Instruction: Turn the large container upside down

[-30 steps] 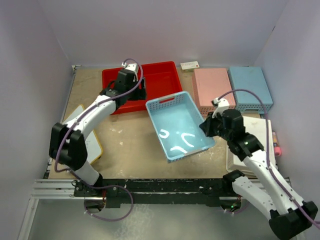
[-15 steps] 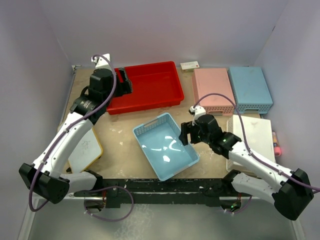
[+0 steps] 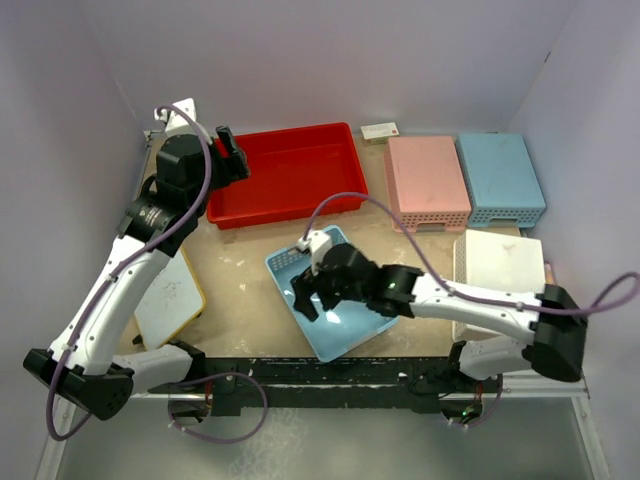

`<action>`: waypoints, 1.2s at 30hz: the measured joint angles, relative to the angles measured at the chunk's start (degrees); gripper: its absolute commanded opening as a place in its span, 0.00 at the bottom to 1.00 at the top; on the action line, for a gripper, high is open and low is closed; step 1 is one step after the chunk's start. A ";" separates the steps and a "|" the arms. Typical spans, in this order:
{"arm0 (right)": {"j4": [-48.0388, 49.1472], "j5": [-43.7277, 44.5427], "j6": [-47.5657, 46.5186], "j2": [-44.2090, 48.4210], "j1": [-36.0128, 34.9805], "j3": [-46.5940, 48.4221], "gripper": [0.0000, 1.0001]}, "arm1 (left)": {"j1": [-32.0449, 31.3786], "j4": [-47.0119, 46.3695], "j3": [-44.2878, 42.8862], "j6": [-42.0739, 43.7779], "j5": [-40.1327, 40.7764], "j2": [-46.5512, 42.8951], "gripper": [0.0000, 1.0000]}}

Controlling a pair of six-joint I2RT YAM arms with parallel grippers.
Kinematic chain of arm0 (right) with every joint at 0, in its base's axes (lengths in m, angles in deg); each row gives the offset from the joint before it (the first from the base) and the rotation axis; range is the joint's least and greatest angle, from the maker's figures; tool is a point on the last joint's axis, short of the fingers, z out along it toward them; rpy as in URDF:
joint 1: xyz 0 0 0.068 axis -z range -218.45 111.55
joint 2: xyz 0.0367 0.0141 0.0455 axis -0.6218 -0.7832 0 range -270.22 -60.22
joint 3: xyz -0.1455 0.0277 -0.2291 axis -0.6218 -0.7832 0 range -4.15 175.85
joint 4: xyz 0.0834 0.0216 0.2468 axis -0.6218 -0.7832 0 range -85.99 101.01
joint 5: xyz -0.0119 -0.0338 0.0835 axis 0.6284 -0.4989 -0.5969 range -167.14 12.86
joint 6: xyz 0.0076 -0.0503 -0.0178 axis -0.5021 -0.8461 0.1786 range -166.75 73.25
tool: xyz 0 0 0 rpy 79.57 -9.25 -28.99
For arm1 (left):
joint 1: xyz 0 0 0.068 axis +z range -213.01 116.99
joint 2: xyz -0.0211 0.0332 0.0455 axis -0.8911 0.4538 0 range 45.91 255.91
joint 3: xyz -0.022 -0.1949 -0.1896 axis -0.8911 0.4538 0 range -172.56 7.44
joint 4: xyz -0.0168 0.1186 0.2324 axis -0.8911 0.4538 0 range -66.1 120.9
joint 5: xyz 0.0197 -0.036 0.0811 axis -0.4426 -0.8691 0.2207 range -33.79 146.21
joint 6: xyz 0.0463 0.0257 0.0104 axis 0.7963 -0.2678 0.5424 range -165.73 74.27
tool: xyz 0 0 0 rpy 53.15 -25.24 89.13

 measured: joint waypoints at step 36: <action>14.43 -34.47 29.73 -9.66 13.25 6.14 0.00 | 0.02 -0.48 0.59 0.74 8.17 -1.90 0.73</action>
